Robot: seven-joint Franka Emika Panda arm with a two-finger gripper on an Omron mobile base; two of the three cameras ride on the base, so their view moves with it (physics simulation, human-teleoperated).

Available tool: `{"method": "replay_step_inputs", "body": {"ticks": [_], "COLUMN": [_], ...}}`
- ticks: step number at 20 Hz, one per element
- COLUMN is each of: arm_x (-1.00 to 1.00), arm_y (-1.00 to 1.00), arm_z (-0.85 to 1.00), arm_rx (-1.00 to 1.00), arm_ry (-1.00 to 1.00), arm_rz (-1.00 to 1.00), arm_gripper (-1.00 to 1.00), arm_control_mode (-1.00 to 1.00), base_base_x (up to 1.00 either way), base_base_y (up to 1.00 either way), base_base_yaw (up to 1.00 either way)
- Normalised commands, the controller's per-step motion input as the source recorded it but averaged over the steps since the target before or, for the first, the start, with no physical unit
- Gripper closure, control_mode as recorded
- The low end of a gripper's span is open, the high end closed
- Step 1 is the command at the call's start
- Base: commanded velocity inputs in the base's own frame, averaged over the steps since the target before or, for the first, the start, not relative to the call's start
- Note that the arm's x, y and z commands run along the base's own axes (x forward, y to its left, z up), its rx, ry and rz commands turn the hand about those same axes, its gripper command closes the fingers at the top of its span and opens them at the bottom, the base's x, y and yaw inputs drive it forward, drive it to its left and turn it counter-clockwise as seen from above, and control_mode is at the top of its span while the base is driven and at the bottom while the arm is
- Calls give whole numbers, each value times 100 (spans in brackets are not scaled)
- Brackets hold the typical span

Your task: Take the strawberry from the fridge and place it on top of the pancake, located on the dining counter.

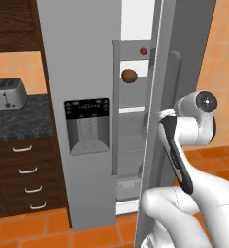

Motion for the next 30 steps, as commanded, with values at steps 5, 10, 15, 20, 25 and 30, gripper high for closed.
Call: {"method": "replay_step_inputs", "body": {"ticks": [5, 10, 15, 20, 25, 30], "arm_x": [-25, -6, 18, 63, 96, 88], "arm_y": [12, 90, 94, 37, 12, -18], "arm_z": [48, 16, 0, 0, -7, -14], "arm_rx": [-12, -25, -32, -22, -24, -20], "arm_ry": [-6, 11, 19, 13, 2, 0], "arm_rz": [-4, -8, -1, 0, 0, -2], "arm_gripper": [-100, -100, -100, -100, -100, -100], "arm_control_mode": [-100, -100, -100, -100, -100, -100], "base_base_x": [0, 0, 0, 0, 0, 0], "base_base_y": [0, 0, 0, 0, 0, 0], "base_base_yaw": [0, 0, 0, 0, 0, 0]}}
